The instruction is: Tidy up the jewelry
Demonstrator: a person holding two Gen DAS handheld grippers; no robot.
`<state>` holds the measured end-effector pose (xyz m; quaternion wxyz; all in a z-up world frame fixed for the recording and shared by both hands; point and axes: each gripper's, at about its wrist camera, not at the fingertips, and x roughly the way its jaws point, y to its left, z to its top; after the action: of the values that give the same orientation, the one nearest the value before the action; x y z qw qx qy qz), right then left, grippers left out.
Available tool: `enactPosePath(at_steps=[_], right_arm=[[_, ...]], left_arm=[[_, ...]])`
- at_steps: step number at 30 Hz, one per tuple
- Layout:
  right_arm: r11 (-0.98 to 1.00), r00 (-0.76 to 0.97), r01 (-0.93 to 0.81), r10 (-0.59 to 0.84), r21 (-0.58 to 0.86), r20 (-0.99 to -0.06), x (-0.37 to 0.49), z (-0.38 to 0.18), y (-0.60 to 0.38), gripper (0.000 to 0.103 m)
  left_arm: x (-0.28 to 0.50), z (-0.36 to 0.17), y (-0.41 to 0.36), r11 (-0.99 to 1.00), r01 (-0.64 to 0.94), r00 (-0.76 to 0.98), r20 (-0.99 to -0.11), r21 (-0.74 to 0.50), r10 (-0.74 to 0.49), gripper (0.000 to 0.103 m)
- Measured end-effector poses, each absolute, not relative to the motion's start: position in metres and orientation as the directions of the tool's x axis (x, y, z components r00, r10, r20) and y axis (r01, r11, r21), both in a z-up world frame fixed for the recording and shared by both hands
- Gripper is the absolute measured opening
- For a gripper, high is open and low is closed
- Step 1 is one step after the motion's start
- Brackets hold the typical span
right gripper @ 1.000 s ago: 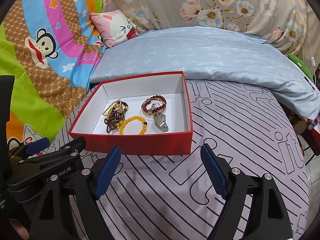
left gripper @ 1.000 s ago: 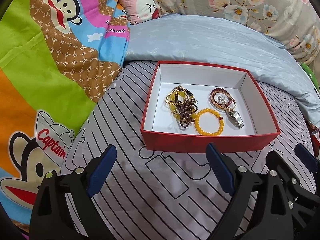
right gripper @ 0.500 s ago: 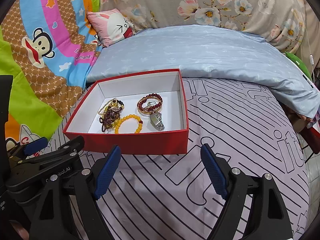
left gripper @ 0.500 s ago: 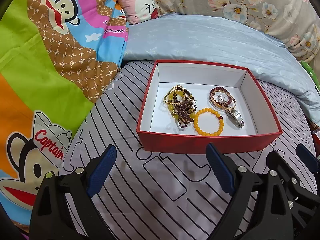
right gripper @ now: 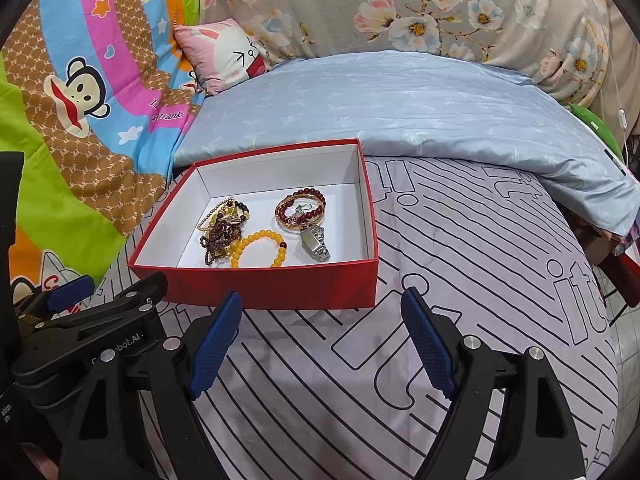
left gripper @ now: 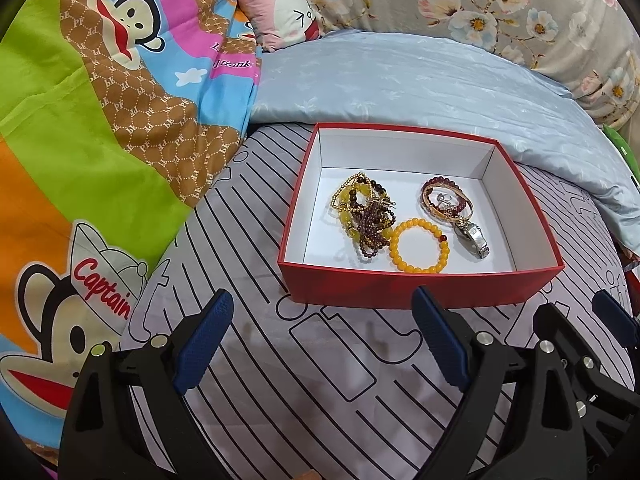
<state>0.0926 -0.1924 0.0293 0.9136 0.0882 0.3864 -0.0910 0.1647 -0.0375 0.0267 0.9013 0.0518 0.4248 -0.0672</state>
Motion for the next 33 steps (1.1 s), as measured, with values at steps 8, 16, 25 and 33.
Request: enactPosePath(at_steps=[8, 16, 25, 33], right_arm=[[0.968, 0.688, 0.236, -0.1, 0.091, -0.719, 0.0921, 0.0302, -0.1922, 0.079], [0.967, 0.69, 0.236, -0.098, 0.094, -0.717, 0.0928, 0.0332, -0.1923, 0.079], [0.967, 0.692, 0.235, -0.099, 0.094, -0.715, 0.0925, 0.0344, -0.1924, 0.079], [0.967, 0.692, 0.237, -0.103, 0.09, -0.714, 0.0895, 0.0376, -0.1937, 0.079]], left_arm=[[0.1635, 0.029, -0.0361, 0.986, 0.164, 0.635, -0.769, 0.04, -0.075, 0.086], [0.162, 0.0315, -0.0357, 0.985, 0.165, 0.64, -0.765, 0.043, -0.074, 0.086], [0.1617, 0.0341, -0.0362, 0.985, 0.166, 0.645, -0.761, 0.051, -0.069, 0.086], [0.1605, 0.0352, -0.0372, 0.983, 0.178, 0.646, -0.759, 0.044, -0.083, 0.086]])
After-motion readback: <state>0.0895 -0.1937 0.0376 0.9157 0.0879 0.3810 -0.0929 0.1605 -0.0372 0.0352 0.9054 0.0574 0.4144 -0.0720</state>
